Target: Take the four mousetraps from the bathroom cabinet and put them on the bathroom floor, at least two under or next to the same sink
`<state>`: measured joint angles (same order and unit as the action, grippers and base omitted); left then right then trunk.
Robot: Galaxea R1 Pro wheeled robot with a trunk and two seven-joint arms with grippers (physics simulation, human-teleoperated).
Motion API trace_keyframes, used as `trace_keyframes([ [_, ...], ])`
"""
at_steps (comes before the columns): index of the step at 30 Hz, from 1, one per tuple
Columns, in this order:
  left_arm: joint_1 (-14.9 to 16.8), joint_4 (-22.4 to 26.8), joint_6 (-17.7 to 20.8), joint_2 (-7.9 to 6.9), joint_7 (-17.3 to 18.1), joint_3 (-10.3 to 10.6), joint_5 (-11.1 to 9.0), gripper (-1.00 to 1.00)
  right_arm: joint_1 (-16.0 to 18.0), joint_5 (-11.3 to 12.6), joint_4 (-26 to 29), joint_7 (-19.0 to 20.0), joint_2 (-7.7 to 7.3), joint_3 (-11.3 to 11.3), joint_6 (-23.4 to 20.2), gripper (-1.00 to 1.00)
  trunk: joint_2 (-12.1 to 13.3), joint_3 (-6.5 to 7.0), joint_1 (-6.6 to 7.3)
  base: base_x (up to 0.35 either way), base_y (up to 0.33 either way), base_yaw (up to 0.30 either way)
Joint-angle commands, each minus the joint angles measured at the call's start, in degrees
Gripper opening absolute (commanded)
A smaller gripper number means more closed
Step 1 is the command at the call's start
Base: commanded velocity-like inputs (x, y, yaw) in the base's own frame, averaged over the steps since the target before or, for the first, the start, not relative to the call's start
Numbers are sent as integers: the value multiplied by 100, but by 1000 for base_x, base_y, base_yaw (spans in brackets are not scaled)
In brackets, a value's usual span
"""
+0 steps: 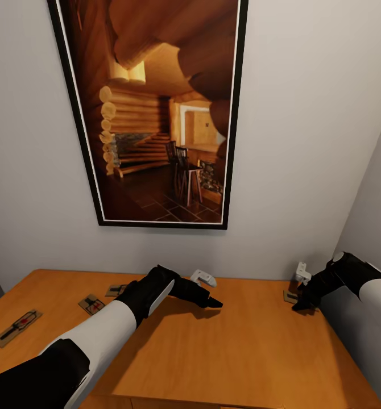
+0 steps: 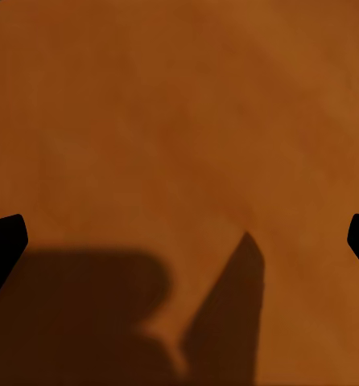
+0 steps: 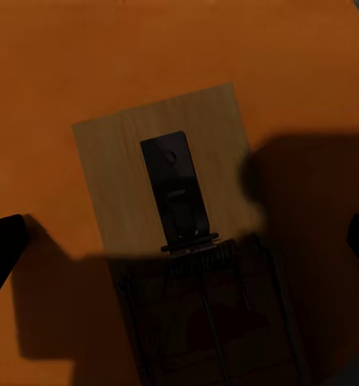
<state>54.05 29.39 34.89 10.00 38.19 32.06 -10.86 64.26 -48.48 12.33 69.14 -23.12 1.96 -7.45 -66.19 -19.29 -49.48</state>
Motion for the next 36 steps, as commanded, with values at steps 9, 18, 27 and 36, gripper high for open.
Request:
trace_keyframes([
  [9, 9, -1, 45, 0, -13, 19, -56, 100, -18, 5, 15, 21, 0, 15, -63, 100, -44, -28, -24, 0, 0, 0],
  [18, 9, 3, 46, 0, -13, 19, -56, 100, -18, 5, 15, 21, 0, 15, -63, 100, -44, -28, -24, 0, 0, 0],
  [27, 9, -3, 44, 0, -13, 19, -56, 100, -18, 6, 9, 21, 8, 15, -52, -100, -44, -28, -24, 0, 0, 0],
  [36, 9, -4, 44, 0, -13, 19, -56, 100, -18, 14, 11, 21, 16, 13, -63, -100, -44, -28, -24, 0, 0, 0],
])
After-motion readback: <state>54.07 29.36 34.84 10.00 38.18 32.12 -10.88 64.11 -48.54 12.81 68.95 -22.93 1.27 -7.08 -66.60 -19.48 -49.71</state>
